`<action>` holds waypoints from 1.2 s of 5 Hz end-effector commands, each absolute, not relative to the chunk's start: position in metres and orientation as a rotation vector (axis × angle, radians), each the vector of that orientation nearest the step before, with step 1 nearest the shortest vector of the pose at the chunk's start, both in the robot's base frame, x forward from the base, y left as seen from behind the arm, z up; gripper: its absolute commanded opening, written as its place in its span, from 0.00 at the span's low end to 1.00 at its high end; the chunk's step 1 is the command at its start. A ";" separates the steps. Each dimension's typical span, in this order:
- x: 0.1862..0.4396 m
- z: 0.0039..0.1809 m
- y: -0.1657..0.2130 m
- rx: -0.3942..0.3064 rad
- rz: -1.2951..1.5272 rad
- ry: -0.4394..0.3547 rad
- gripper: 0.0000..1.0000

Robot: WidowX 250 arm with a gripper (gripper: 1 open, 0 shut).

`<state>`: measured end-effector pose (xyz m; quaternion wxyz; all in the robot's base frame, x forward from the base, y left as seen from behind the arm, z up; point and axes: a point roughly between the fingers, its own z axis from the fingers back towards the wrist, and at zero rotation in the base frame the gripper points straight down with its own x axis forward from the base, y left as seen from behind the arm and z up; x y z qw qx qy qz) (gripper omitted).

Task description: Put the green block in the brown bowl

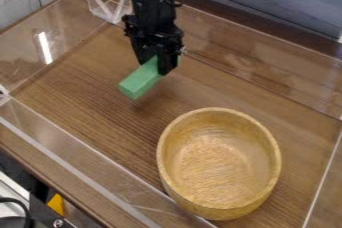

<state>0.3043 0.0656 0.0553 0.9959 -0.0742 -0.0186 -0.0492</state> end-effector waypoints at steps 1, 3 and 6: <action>0.314 0.069 0.054 -0.133 -0.079 -0.097 0.00; 0.323 0.052 0.040 -0.143 -0.242 -0.095 0.00; 0.296 0.081 0.026 -0.165 -0.136 -0.104 0.00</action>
